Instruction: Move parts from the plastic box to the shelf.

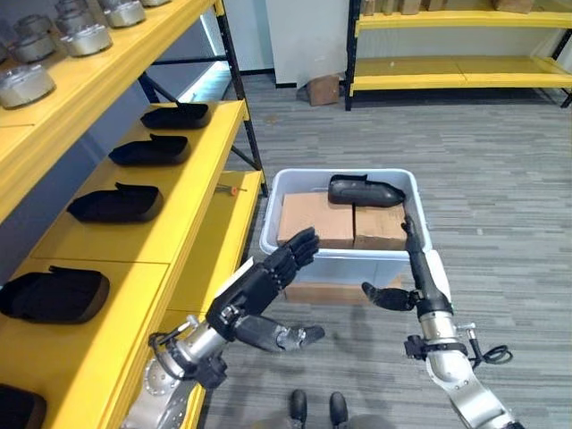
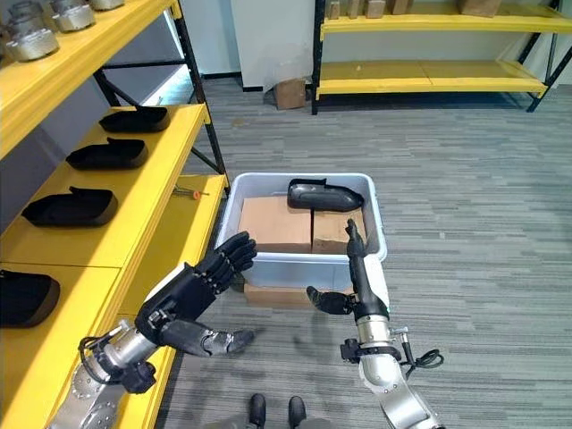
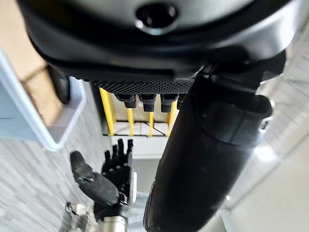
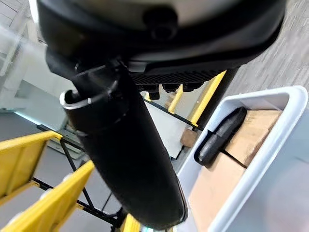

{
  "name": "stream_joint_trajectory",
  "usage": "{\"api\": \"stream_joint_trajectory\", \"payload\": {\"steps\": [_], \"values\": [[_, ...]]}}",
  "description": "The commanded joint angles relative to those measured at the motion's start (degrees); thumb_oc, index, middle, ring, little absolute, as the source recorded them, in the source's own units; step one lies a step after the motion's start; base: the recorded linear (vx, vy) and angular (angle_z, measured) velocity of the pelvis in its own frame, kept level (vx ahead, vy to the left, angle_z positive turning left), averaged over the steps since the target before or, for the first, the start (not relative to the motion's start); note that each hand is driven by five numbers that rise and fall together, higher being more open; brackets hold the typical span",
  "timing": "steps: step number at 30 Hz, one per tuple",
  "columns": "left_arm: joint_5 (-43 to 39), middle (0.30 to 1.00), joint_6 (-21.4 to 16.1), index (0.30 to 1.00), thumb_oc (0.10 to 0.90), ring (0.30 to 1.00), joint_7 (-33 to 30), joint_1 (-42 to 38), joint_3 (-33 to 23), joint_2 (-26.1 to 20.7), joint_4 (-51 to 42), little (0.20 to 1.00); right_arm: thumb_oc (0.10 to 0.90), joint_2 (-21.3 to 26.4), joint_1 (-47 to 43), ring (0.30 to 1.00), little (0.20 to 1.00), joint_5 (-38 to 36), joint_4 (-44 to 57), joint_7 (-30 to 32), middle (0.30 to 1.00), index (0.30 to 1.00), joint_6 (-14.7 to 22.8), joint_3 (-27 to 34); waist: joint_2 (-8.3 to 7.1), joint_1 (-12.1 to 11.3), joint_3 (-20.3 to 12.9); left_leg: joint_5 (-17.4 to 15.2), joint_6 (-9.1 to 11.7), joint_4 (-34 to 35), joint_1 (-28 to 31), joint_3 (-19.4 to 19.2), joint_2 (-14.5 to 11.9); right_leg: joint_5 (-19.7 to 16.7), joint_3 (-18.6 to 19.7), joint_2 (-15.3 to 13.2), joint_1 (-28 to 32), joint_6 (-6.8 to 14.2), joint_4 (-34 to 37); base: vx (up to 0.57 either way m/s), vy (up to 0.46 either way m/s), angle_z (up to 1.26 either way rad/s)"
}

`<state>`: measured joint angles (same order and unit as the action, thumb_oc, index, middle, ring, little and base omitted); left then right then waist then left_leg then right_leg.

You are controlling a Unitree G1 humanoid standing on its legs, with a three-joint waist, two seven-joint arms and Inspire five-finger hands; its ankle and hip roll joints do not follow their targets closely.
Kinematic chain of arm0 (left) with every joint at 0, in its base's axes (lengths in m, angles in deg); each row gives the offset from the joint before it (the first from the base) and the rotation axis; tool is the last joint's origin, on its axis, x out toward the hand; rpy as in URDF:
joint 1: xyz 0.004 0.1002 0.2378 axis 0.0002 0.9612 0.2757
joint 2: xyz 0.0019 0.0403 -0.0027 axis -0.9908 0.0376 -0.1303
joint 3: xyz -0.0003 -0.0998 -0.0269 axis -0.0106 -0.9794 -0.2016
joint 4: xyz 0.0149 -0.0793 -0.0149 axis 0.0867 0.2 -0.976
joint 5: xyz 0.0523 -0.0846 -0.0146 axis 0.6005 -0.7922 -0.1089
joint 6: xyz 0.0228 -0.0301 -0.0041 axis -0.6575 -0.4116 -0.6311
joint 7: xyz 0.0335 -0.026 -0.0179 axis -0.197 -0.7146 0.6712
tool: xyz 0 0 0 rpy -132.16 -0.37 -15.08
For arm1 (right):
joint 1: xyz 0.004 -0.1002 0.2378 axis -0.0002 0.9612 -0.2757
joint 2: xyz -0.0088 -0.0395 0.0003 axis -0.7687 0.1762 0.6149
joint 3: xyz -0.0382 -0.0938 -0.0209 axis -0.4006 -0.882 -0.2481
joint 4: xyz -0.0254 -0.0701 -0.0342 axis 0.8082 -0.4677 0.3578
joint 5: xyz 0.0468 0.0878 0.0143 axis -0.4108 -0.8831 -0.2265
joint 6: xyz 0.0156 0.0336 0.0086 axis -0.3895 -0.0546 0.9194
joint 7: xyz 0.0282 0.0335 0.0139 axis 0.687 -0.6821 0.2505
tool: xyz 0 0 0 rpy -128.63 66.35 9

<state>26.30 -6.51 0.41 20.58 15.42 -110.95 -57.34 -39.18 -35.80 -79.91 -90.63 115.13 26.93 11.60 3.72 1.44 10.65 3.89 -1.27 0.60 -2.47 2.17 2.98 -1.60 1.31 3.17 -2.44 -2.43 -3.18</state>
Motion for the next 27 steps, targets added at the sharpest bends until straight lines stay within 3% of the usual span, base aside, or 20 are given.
{"api": "stream_joint_trajectory", "payload": {"steps": [1, 3, 5, 6, 8, 10, 15, 18, 19, 23, 27], "values": [[-5.1, 1.0, -6.1, 1.0, 0.9, 1.0, 2.7, -3.0, -6.1, -0.5, -5.3, 1.0, 0.9, 1.3, -7.7, 1.0, 1.0, 4.1, 6.4, 1.9, 1.0, 1.0, 3.5, 2.2, -3.25, -2.4, -1.4, -3.9, -0.2, 0.4, 3.3, 1.6, 1.5, 2.2, -0.2, -1.8, 5.5, 4.5, 3.1, -0.01, 0.096, -0.05], [-5.4, 1.0, -6.5, 1.0, 0.9, 1.0, 2.7, -3.3, -5.8, -0.4, -4.9, 1.0, 0.9, 1.6, -8.9, 1.0, 1.0, 7.5, 6.0, 3.0, 1.0, 1.0, 4.4, 2.0, -3.31, -2.8, -1.6, -3.1, -0.2, 1.4, 3.2, 2.0, 1.2, 3.1, -0.5, -1.3, 5.2, 4.3, 1.3, -0.01, 0.081, 0.05], [-5.8, 1.0, -6.6, 1.0, 0.9, 1.0, 2.8, -3.7, -5.5, 0.0, -4.1, 1.0, 0.9, 2.0, -9.8, 1.0, 1.0, 6.4, 7.0, 1.5, 1.0, 1.0, 3.6, 2.2, -3.41, -3.3, -1.4, -3.1, -0.5, 2.0, 3.6, 1.8, 0.6, 4.7, -2.4, -1.1, 4.3, 4.6, -4.2, 0.02, 0.052, 0.0], [-4.6, 1.0, -7.1, 1.0, 0.9, 1.0, 1.2, -3.9, -5.5, 0.1, -3.7, 1.0, 0.9, 1.6, -11.0, 1.0, 1.0, 5.3, 6.8, 0.5, 1.0, 1.0, 3.2, 1.9, -3.38, -3.9, -0.7, -3.2, -0.9, 2.2, 4.0, 1.0, 0.0, 4.5, -4.5, -2.3, 1.6, 5.7, -10.2, -0.02, -0.019, -0.1], [-4.4, 1.0, -7.9, 1.0, 0.9, 1.0, 0.7, -4.1, -5.7, -0.1, -3.3, 1.0, 0.9, 1.2, -12.3, 1.0, 1.0, 5.2, 6.3, 0.8, 1.0, 1.0, 4.2, 1.2, -3.5, -5.2, 0.1, -3.6, -1.1, 1.7, 4.0, -0.7, -0.9, 4.5, -8.0, -5.3, 0.1, 6.8, -12.5, -0.01, -0.089, -0.35], [-4.7, 1.0, -9.1, 1.0, 0.9, 1.0, 0.8, -4.1, -5.3, -0.4, -3.0, 1.0, 0.9, 0.8, -13.7, 1.0, 1.0, 4.7, 6.3, 2.1, 1.0, 1.0, 3.7, 0.5, -3.65, -6.2, 0.7, -4.0, -0.9, 1.5, 4.5, -1.5, -2.0, 4.1, -8.7, -8.1, 1.4, 7.4, -7.7, 0.09, -0.188, -0.59], [-5.1, 1.0, -9.3, 1.0, 0.9, 1.0, 1.2, -4.7, -4.0, -1.0, -2.5, 1.0, 0.9, 0.2, -14.6, 1.0, 1.0, 6.5, 6.8, 4.0, 1.0, 1.0, 2.0, -0.2, -3.81, -5.5, 0.0, -4.2, -0.5, 2.6, 5.6, 0.2, -2.5, -2.9, -3.1, -11.5, 3.2, 10.2, 3.3, 0.15, -0.166, 0.0], [-10.2, 1.0, -9.8, 1.0, 0.9, 1.0, 3.1, -3.9, -4.1, -1.5, -3.0, 1.0, 0.9, -0.3, -16.1, 1.0, 1.0, 7.7, 7.1, 3.1, 1.0, 1.0, 1.8, -1.1, -3.78, -6.2, -0.1, -4.4, 0.9, 3.3, 7.2, -2.3, -4.9, -6.0, -5.4, -14.1, 2.8, 12.0, 6.1, 0.25, -0.324, 0.19], [-12.0, 1.0, -10.1, 1.0, 0.9, 1.0, 2.6, -3.8, -4.5, -1.0, -3.9, 1.0, 0.9, 0.1, -17.9, 1.0, 1.0, 4.9, 6.5, 1.4, 1.0, 1.0, 3.4, -2.2, -3.95, -7.1, -0.3, -5.0, 1.9, 3.3, 8.1, -4.8, -6.4, -5.8, -9.1, -14.7, 4.0, 12.1, 7.5, 0.23, -0.277, -0.19], [-10.1, 1.0, -10.3, 1.0, 0.9, 1.0, -1.0, -4.9, -3.9, 0.6, -5.3, 1.0, 0.9, -0.2, -18.2, 1.0, 1.0, 6.6, 8.4, 1.6, 1.0, 1.0, 4.0, -3.8, -4.46, -7.2, -0.2, -5.5, 3.1, 1.3, 7.9, -7.1, -8.5, -4.7, -11.7, -14.9, 3.9, 11.3, 6.5, 0.22, -0.289, -0.24], [-9.5, 1.0, -7.8, 1.0, 0.9, 1.0, -0.3, -6.3, -2.4, 0.7, -6.0, 1.0, 0.9, 0.9, -19.3, 1.0, 1.0, 6.1, 8.5, 1.7, 1.0, 1.0, 3.1, -4.2, -4.66, -6.7, -0.1, -5.8, 4.2, -2.8, 6.1, -8.4, -10.7, -0.9, -13.4, -13.3, 3.9, 8.8, 2.8, 0.2, -0.312, -0.03]]}}
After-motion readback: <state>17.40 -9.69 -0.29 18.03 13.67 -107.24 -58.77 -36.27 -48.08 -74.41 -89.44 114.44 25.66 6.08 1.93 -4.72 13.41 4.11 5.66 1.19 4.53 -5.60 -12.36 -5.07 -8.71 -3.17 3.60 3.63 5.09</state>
